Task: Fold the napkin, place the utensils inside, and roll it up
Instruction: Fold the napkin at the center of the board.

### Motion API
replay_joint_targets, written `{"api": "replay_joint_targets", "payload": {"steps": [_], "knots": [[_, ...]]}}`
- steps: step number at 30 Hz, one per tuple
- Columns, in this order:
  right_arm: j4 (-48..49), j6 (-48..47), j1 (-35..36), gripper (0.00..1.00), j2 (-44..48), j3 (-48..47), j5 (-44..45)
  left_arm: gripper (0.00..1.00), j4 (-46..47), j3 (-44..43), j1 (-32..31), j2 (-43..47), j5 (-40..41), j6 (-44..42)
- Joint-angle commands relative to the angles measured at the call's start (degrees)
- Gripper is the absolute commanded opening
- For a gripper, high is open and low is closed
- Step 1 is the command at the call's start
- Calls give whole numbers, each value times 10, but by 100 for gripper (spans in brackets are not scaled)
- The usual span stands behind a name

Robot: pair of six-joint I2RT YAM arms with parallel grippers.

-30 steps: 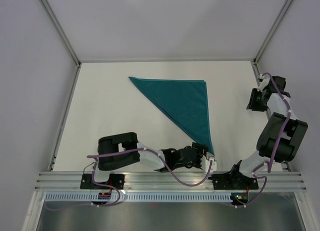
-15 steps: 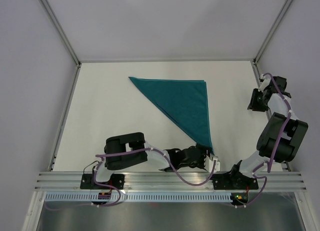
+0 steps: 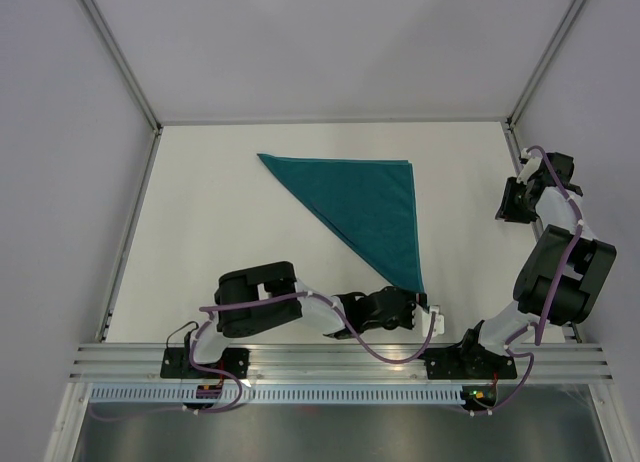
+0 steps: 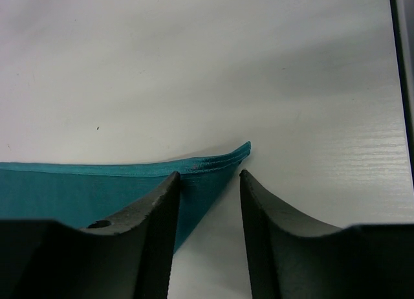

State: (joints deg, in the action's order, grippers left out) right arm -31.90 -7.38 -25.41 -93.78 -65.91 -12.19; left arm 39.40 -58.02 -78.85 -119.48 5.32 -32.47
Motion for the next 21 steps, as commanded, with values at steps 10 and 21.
{"api": "replay_joint_targets", "payload": {"steps": [10, 21], "knots": [[9, -4, -4, 32, 8, 3, 1, 17, 5, -29, 12, -10, -25, 37], [9, -5, -4, 32, 4, 3, 2, 2, -39, -47, 26, 21, -12, 90]]}}
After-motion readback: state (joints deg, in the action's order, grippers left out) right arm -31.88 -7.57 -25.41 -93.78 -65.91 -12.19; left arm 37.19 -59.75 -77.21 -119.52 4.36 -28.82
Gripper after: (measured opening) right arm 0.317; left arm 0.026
